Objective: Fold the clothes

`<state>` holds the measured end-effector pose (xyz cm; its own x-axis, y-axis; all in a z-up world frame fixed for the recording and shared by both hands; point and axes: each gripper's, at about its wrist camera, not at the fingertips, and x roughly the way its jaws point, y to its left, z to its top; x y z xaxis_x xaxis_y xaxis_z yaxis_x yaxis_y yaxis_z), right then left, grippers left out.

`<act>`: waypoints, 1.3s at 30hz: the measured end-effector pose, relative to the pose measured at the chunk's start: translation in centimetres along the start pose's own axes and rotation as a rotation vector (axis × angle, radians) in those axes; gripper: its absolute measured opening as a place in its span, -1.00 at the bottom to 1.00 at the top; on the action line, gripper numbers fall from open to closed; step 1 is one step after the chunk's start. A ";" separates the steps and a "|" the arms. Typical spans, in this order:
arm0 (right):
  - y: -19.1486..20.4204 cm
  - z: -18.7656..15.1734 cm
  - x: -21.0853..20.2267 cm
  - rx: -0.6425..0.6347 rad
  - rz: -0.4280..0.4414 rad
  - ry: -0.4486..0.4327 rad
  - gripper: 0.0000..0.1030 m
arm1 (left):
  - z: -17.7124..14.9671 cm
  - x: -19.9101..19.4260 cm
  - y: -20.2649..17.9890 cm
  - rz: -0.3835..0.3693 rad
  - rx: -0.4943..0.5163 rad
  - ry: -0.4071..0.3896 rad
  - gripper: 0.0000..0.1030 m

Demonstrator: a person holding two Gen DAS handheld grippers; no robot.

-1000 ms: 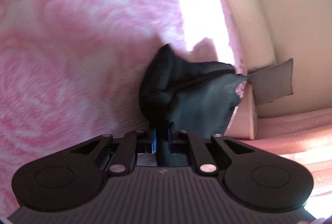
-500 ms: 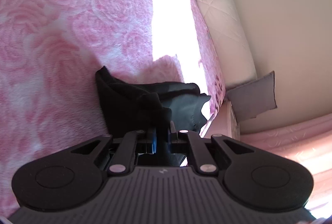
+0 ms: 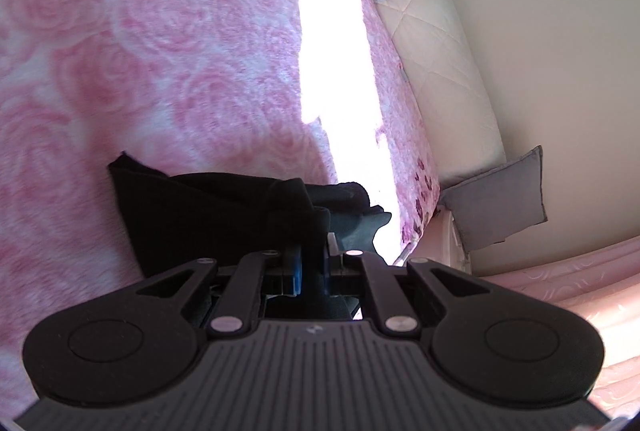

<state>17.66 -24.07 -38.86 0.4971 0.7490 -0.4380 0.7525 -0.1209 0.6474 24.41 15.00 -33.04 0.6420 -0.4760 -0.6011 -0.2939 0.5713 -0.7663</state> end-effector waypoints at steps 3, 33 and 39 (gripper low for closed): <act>0.9 1.7 0.5 0.054 0.001 0.000 -0.79 | 0.4 2.1 -1.0 0.014 0.010 0.007 -0.87; 12.8 5.9 4.9 -1.354 -0.330 -0.088 -0.14 | -2.6 4.3 0.4 0.333 0.077 -0.040 -0.30; 12.0 6.1 6.8 -1.393 -0.295 0.015 -0.26 | -3.0 4.1 1.9 0.386 0.066 -0.036 -0.30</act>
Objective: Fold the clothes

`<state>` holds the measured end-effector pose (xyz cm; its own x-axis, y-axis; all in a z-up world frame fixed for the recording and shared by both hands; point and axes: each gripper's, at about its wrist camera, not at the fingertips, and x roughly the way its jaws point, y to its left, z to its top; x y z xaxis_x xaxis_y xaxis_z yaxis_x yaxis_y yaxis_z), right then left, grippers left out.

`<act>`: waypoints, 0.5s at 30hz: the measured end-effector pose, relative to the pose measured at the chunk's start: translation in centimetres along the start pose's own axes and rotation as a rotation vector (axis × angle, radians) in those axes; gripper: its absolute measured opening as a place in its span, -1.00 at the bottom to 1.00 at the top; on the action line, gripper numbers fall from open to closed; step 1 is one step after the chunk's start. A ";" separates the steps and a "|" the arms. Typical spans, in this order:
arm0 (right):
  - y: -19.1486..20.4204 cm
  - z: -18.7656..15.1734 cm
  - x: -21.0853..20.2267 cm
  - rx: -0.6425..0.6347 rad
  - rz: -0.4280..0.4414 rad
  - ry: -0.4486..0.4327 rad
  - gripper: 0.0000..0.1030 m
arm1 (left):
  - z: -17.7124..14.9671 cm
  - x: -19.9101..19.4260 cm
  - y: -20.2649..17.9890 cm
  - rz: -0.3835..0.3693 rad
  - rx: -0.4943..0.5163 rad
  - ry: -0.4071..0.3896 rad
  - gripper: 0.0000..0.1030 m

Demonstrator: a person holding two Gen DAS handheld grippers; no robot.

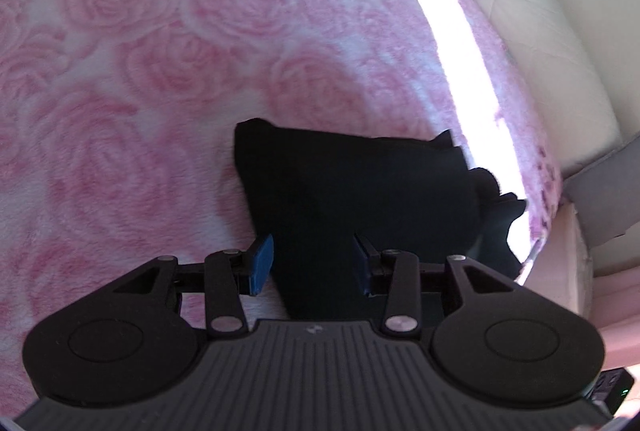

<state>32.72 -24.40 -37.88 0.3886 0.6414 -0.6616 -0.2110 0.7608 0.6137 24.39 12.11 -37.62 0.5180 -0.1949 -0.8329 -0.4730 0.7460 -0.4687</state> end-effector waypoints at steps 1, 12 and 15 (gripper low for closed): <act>0.5 0.0 -0.1 -0.027 -0.002 -0.003 -0.46 | 0.0 0.2 -0.1 0.005 0.008 0.002 -0.30; 1.6 0.7 -0.8 -0.121 0.001 0.026 -0.81 | 0.1 1.9 -0.8 0.032 0.048 0.013 -0.29; 4.8 0.8 -2.6 -0.290 -0.009 -0.057 -0.84 | 0.2 1.4 -1.4 0.024 0.065 -0.005 -0.29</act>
<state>31.47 -22.52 -32.89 0.4397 0.6342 -0.6360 -0.4515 0.7682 0.4539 25.88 10.91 -38.08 0.5106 -0.1740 -0.8420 -0.4378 0.7902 -0.4288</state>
